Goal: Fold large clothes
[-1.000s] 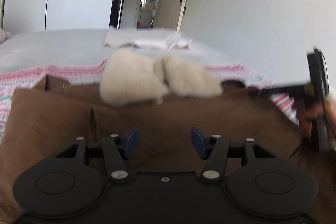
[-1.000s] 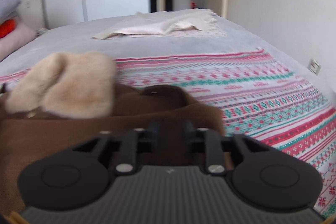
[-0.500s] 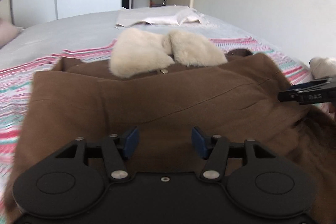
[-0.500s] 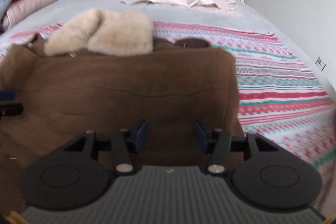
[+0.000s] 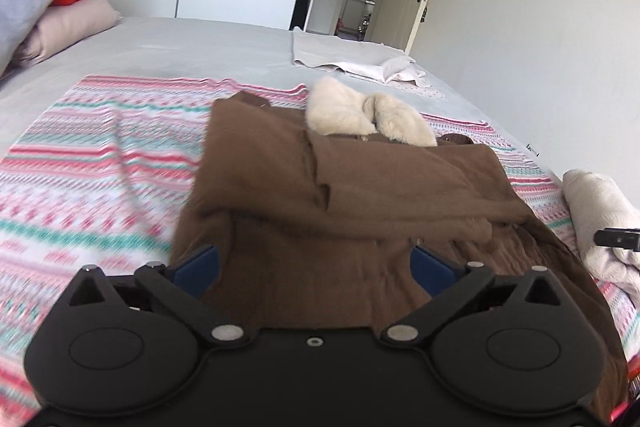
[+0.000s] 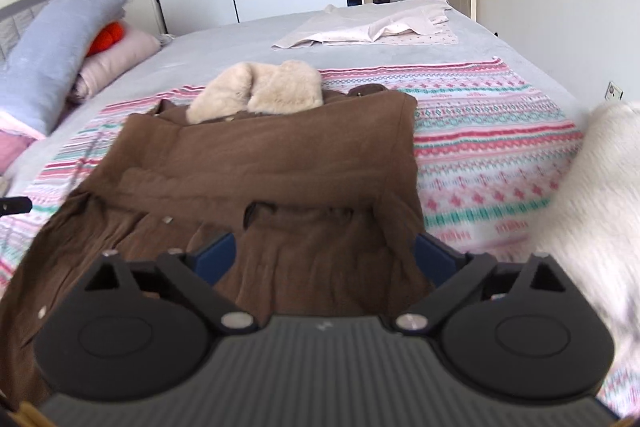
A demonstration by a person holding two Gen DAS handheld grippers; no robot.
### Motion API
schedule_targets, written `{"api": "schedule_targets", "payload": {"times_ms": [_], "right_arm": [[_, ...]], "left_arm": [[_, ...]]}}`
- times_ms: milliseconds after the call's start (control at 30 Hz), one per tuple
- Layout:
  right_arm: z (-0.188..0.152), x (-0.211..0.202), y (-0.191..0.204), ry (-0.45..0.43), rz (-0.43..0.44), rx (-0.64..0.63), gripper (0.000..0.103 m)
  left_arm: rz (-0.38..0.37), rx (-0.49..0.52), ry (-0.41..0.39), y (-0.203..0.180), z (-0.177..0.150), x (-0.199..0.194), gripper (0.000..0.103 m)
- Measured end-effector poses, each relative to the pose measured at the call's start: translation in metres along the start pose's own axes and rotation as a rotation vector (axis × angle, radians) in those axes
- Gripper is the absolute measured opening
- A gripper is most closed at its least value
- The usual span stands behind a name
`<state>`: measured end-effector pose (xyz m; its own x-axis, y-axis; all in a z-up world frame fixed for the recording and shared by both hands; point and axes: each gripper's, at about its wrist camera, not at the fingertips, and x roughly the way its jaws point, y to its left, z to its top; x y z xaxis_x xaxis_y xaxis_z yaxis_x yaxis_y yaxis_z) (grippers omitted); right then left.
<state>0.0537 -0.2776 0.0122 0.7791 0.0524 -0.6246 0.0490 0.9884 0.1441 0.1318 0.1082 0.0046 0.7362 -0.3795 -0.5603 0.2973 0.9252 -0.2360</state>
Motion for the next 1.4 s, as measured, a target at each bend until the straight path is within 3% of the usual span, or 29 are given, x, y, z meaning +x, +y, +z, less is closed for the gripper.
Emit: {"api": "schedule_targets", "payload": {"times_ms": [200, 400, 567, 700, 933, 1033, 1167, 1267, 1400], "right_arm": [[-0.037, -0.035, -0.016, 0.050, 0.059, 0.044, 0.102], [-0.077, -0.049, -0.035, 0.071, 0.060, 0.130, 0.102], [-0.109, -0.044, -0.067, 0.111, 0.126, 0.313, 0.102], [-0.122, -0.041, -0.087, 0.172, 0.126, 0.425, 0.103], [-0.147, -0.042, -0.111, 0.169, 0.294, 0.610, 0.102], [-0.154, -0.045, -0.115, 0.171, 0.326, 0.655, 0.094], [-0.161, -0.046, -0.119, 0.199, 0.370, 0.696, 0.081], [-0.165, -0.048, -0.118, 0.214, 0.381, 0.695, 0.076], [-0.169, -0.051, -0.105, 0.271, 0.402, 0.641, 0.072]], "left_arm": [[0.021, -0.062, 0.037, 0.029, -0.042, -0.039, 0.103], [-0.003, -0.157, 0.138, 0.066, -0.082, -0.055, 0.103], [-0.087, -0.329, 0.214, 0.101, -0.109, -0.062, 0.103], [-0.199, -0.438, 0.208, 0.118, -0.124, -0.074, 0.103], [-0.412, -0.589, 0.263, 0.134, -0.141, -0.080, 0.102], [-0.464, -0.642, 0.272, 0.139, -0.149, -0.080, 0.101], [-0.492, -0.628, 0.277, 0.134, -0.151, -0.084, 0.100], [-0.517, -0.573, 0.327, 0.120, -0.153, -0.083, 0.098], [-0.500, -0.488, 0.378, 0.105, -0.160, -0.081, 0.084]]}}
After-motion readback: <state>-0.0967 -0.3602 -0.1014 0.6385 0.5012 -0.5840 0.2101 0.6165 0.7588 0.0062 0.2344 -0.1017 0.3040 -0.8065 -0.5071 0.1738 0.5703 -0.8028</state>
